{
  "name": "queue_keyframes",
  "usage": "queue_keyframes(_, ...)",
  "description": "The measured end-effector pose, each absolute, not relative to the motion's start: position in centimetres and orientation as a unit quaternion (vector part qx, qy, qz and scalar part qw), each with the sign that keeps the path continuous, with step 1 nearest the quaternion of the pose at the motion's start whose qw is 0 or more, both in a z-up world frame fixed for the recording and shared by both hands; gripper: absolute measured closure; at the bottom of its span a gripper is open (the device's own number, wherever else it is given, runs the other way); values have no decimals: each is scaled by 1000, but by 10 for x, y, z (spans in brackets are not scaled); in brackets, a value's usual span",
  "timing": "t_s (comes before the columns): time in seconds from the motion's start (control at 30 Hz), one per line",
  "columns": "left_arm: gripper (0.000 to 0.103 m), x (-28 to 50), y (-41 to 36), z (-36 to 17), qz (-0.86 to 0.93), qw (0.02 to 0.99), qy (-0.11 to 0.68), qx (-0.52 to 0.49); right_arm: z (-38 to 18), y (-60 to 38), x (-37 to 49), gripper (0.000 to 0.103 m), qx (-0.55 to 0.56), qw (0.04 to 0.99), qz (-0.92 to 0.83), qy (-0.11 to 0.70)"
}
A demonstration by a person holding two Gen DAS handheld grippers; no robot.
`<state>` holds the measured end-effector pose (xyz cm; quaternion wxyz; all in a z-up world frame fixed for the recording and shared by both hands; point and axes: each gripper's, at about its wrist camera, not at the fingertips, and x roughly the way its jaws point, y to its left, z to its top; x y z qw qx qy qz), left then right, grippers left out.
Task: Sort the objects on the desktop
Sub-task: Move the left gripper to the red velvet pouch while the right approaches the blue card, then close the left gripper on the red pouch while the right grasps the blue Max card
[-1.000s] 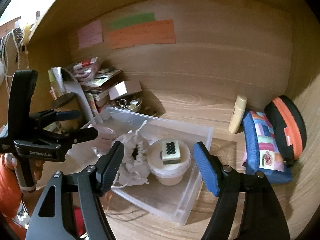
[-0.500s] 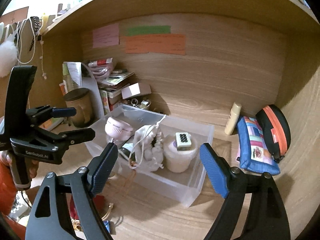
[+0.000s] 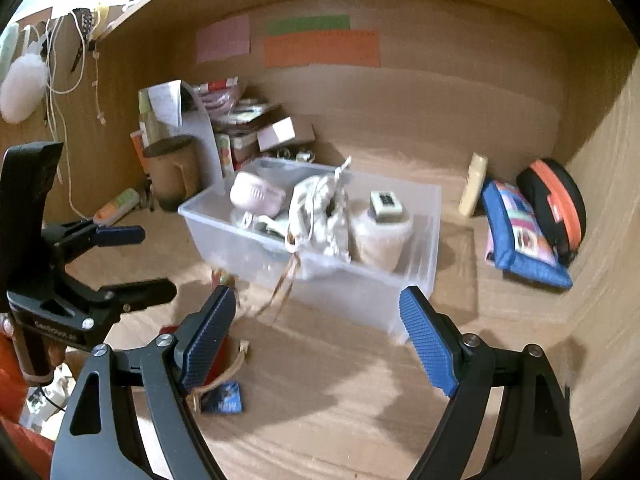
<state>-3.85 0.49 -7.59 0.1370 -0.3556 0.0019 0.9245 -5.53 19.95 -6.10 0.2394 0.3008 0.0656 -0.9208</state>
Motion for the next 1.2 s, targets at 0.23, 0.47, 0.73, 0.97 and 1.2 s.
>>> queue_keyframes(0.23, 2, -30, 18, -96, 910, 159, -22, -382, -78, 211, -47, 21, 325, 236, -914, 53)
queue_keyframes(0.47, 2, -37, 30, -116, 888, 166, -33, -427, -90, 222, -36, 21, 340, 242, -908, 43)
queue_keyframes(0.73, 7, -40, 23, -120, 892, 149, -49, -424, -103, 220, -27, 21, 355, 262, -896, 47)
queue_keyframes(0.97, 27, -36, 11, -119, 899, 138, -37, -415, -111, 202, -23, 21, 365, 290, -882, 67)
queue_keyframes(1.2, 33, -33, 9, -119, 902, 138, -16, -408, -120, 176, -14, 21, 371, 323, -866, 93)
